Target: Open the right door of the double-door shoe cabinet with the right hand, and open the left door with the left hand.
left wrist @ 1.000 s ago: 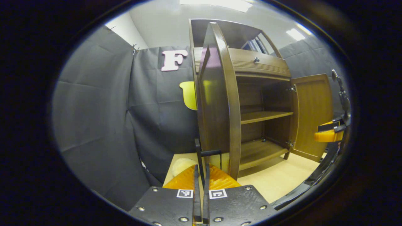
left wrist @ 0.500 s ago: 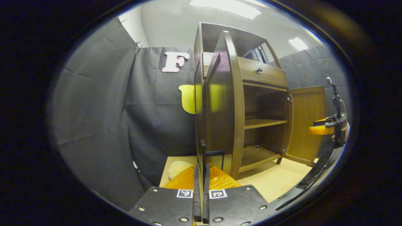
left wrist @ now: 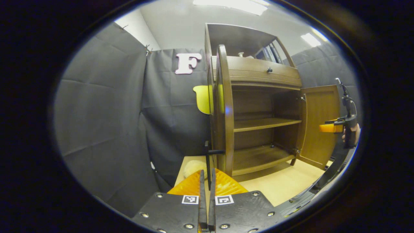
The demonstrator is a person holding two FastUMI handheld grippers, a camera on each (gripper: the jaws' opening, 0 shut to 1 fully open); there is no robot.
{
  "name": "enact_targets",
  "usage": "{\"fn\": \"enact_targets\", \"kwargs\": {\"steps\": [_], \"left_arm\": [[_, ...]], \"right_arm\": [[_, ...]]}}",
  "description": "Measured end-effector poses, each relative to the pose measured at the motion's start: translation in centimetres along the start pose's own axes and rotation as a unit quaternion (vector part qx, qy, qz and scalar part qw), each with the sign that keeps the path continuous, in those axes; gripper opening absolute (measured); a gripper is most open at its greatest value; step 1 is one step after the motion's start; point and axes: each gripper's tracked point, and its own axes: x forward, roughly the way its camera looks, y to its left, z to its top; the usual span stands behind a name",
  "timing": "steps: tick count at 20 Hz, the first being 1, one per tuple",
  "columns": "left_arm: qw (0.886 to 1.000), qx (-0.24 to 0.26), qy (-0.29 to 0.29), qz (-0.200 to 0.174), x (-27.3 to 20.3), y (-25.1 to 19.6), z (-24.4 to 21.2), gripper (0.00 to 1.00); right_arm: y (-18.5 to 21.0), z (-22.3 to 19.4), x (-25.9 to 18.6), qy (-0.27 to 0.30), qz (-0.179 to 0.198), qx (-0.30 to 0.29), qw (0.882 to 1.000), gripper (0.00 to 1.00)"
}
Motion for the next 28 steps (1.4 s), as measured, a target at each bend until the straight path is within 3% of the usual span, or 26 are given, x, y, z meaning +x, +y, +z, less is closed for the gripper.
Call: {"fn": "enact_targets", "kwargs": {"steps": [4, 8, 11, 15, 19, 23, 28], "left_arm": [[0.998, -0.022, -0.019, 0.051, -4.7, -3.1, 3.0, 0.04], [0.992, -0.082, -0.062, 0.067, -6.6, -8.8, 6.3, 0.10], [0.989, -0.109, -0.083, 0.063, -6.2, -12.0, 7.5, 0.39], [0.990, -0.089, -0.072, 0.078, -5.6, -14.0, 7.7, 0.96], [0.990, -0.073, -0.065, 0.097, -5.6, -15.1, 8.2, 0.96], [0.984, -0.099, -0.059, 0.133, -6.8, -16.6, 7.4, 0.96], [0.976, -0.137, -0.052, 0.161, -8.5, -18.9, 6.0, 0.96]], "right_arm": [[0.0, 0.1, -0.1, -0.003, 0.028, -0.012, 1.000, 0.97], [0.5, 0.1, -0.4, 0.001, 0.054, -0.008, 0.998, 0.97], [0.9, 0.1, -0.8, 0.005, 0.075, -0.001, 0.997, 0.98], [1.2, 0.2, -1.3, -0.001, 0.101, -0.005, 0.995, 0.97], [1.7, 0.4, -1.8, -0.009, 0.128, 0.000, 0.992, 0.96], [1.3, 0.8, -1.7, -0.024, 0.130, 0.003, 0.991, 0.96], [1.8, 0.4, -2.2, -0.015, 0.127, 0.051, 0.991, 0.95]]}}
